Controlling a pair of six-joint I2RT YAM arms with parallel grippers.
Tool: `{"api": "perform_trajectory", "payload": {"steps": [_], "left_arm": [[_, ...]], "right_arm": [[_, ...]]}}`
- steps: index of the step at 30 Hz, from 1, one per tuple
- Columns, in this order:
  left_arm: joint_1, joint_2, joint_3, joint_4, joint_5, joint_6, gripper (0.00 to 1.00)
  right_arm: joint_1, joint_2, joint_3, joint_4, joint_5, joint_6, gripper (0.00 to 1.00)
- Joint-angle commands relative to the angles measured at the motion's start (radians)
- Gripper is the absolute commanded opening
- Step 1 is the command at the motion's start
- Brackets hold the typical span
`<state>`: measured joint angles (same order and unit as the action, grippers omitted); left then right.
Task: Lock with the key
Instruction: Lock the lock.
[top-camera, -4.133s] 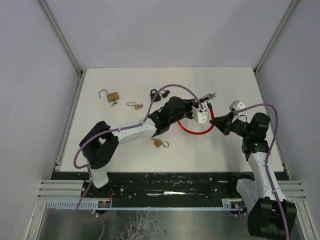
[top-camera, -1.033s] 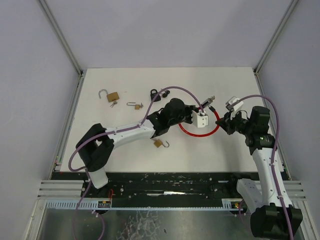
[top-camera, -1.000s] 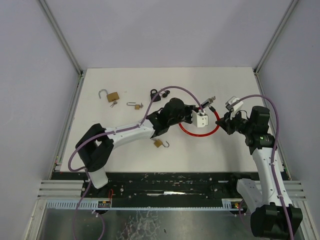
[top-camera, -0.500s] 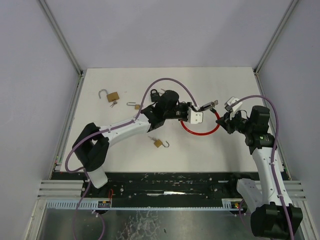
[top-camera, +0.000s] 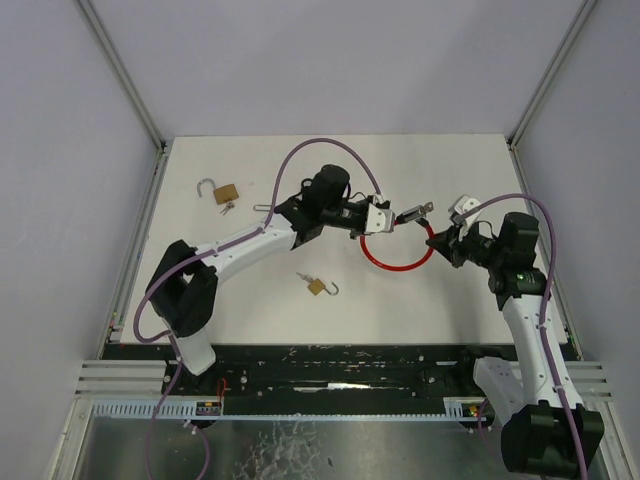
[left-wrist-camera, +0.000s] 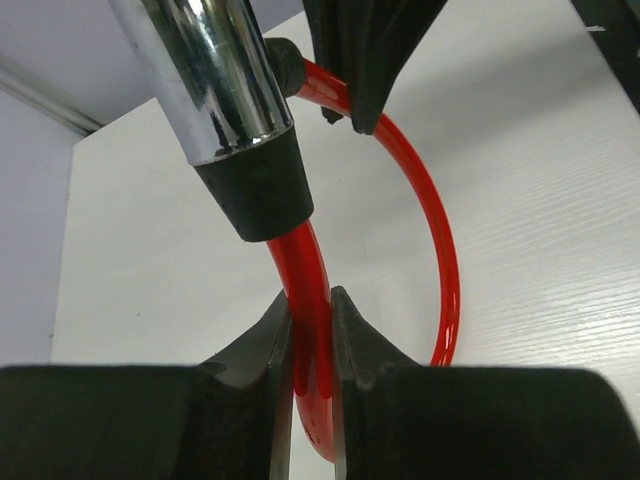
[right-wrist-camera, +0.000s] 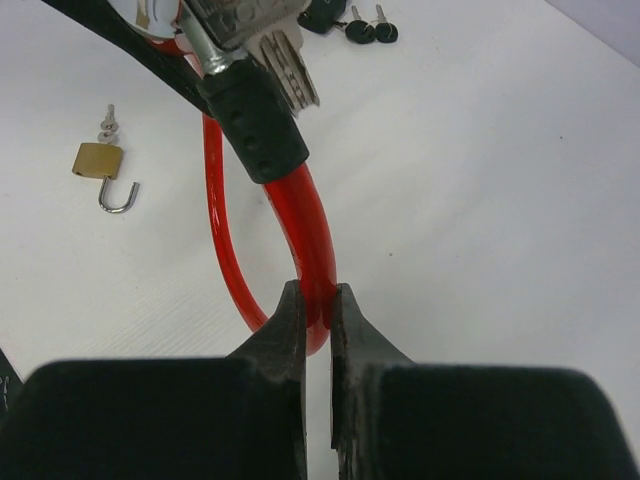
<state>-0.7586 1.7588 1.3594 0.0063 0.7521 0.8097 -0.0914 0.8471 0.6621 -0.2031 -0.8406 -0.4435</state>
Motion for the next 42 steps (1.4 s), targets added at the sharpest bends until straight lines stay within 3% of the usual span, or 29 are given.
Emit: {"api": "perform_trajectory", "payload": {"steps": [1,14,21,30,35,40,42], "left_arm": [[-0.016,0.046,0.056,-0.119,0.182,-0.029,0.06],[0.002,0.075,0.123,-0.179,0.232,-0.079,0.0],[0.003,0.099,0.171,-0.212,0.171,-0.127,0.0],[-0.018,0.099,0.166,-0.218,0.083,-0.1,0.0],[-0.018,0.099,0.165,-0.22,0.074,-0.092,0.0],[-0.031,0.103,0.169,-0.235,0.035,-0.066,0.0],[-0.039,0.105,0.167,-0.241,0.012,-0.05,0.0]], "right_arm": [[0.004,-0.01,0.013,0.175,-0.065,0.021,0.0],[0.004,-0.079,0.001,0.157,-0.044,-0.043,0.0],[0.004,-0.131,0.008,0.115,-0.077,-0.103,0.01],[0.004,-0.172,0.041,0.106,-0.081,-0.037,0.03],[0.003,-0.188,0.066,0.071,-0.211,-0.014,0.03],[-0.01,-0.166,0.078,0.134,-0.027,0.119,0.03],[-0.013,-0.146,0.086,0.129,-0.039,0.138,0.02]]}}
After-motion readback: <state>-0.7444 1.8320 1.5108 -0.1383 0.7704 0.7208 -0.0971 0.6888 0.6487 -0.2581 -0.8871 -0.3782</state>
